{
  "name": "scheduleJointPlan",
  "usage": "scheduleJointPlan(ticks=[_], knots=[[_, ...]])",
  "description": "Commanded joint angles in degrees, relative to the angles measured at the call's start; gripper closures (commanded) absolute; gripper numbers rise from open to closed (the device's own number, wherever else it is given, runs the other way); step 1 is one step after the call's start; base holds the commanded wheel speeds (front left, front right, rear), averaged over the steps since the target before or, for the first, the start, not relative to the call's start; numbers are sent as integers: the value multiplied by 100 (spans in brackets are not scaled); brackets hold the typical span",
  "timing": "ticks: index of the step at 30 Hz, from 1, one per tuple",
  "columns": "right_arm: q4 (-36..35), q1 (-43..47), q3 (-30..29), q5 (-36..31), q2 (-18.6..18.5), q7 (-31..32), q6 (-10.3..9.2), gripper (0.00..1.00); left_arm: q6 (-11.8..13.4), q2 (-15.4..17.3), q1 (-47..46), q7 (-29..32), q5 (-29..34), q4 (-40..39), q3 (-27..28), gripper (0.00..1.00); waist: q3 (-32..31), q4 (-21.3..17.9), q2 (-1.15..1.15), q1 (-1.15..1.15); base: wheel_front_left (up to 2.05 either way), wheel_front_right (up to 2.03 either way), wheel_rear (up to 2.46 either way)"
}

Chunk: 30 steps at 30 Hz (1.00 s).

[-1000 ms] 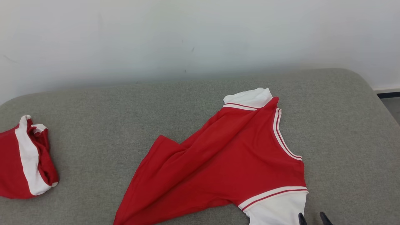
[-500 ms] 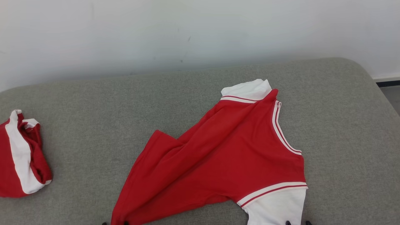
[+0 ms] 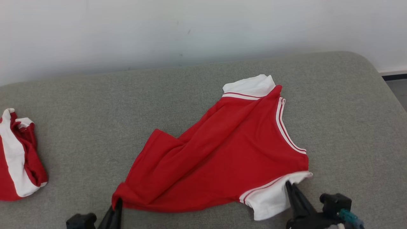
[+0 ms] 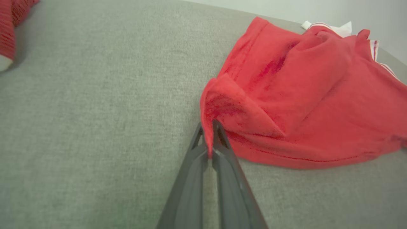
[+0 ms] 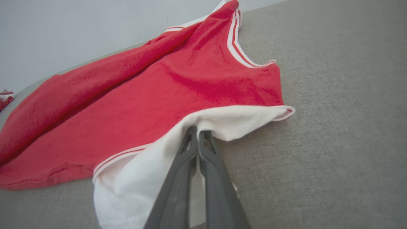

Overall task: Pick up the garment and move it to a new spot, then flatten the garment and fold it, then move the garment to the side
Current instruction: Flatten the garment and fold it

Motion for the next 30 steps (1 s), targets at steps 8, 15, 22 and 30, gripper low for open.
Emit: scheduleJointPlan(ticks=[8,15,22,30], knots=[[-1037,-922,-155,133,-445,-28,16,100,8,449,-1193,52,-49,-597,-318,100,429,-59,-1,-1,0,0,0],[-1050,-2841,-199,488,-963,228,16,100,8,999,-3405,630,-318,-893,-1063,100,1302,-45,-1,-1,0,0,0],[-738,-5621,-332,876,-1470,833,16,100,8,1199,-6416,1291,-1171,-464,-1357,100,2596,-50,-1,-1,0,0,0],[-4,-8395,-442,780,-1706,1271,16,100,8,1222,-9003,1562,-1452,658,-1415,100,3412,-63,-1,-1,0,0,0]])
